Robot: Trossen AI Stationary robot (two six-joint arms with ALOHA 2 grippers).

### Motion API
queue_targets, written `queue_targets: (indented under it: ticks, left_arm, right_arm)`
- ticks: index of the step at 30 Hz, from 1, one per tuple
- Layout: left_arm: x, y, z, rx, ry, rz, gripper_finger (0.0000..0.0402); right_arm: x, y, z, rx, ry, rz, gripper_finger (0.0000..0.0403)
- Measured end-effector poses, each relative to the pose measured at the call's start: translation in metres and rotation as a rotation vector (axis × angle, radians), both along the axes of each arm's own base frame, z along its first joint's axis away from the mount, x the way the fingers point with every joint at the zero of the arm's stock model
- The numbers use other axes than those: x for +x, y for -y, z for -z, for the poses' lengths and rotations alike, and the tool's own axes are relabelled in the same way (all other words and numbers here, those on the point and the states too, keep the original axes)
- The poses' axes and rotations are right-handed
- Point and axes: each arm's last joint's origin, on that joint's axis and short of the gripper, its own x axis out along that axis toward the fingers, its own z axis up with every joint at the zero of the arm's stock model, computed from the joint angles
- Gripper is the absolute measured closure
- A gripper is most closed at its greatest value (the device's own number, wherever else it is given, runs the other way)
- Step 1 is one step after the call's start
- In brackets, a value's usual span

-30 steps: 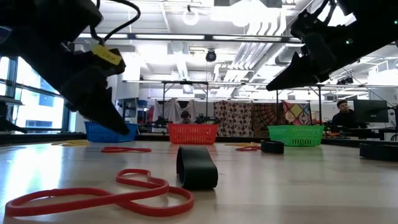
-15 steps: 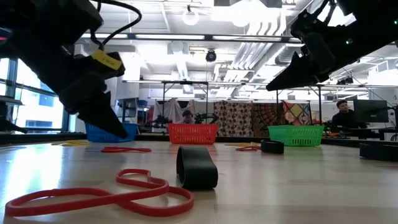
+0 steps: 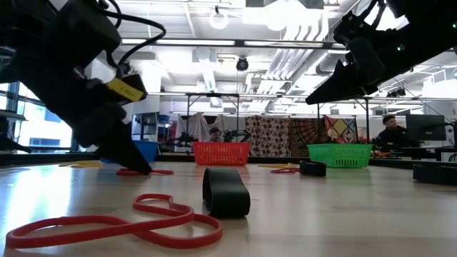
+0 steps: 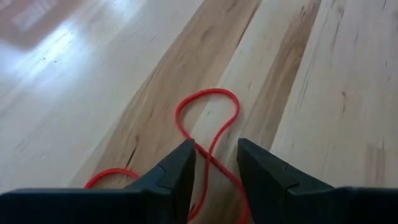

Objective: Sort rubber bands into baskets
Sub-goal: Put the orange rubberband into the blue bin

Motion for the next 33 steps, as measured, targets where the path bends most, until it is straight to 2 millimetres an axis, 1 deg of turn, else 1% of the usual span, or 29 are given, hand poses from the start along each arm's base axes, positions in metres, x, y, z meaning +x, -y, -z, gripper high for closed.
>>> queue_targets:
  ticks: [6,9,12,18,23,26,29,33]
  left_arm:
    - [0.000,0.000,0.001,-0.008,-0.021,0.036,0.0287]
    - [-0.001,0.000,0.001,-0.009,-0.037,0.040,0.0295]
    - [-0.001,0.000,0.002,-0.014,-0.040,0.047,0.0319]
    - [0.003,0.003,0.000,-0.011,-0.070,0.138,0.0392]
    - [0.013,0.004,-0.009,0.012,-0.115,0.172,0.0397]
    - [0.019,-0.002,-0.017,-0.007,-0.170,0.145,0.0400]
    - [0.019,-0.013,-0.025,-0.010,-0.212,0.101,0.0401]
    - [0.015,-0.028,-0.041,-0.006,-0.190,0.039,0.0401]
  right_arm:
    - [0.000,0.000,0.000,0.000,-0.001,0.000,0.0403]
    - [0.000,0.000,0.000,0.000,-0.001,0.000,0.0403]
    - [0.000,0.000,0.000,0.000,-0.001,0.000,0.0403]
    - [0.000,0.000,0.000,0.000,-0.001,0.000,0.0403]
    - [0.000,0.000,0.000,-0.001,-0.003,0.000,0.0403]
    - [0.000,0.000,0.000,0.000,-0.002,0.001,0.0403]
    - [0.000,0.000,0.000,0.001,-0.002,0.001,0.0403]
    - [0.000,0.000,0.000,0.001,-0.002,0.001,0.0403]
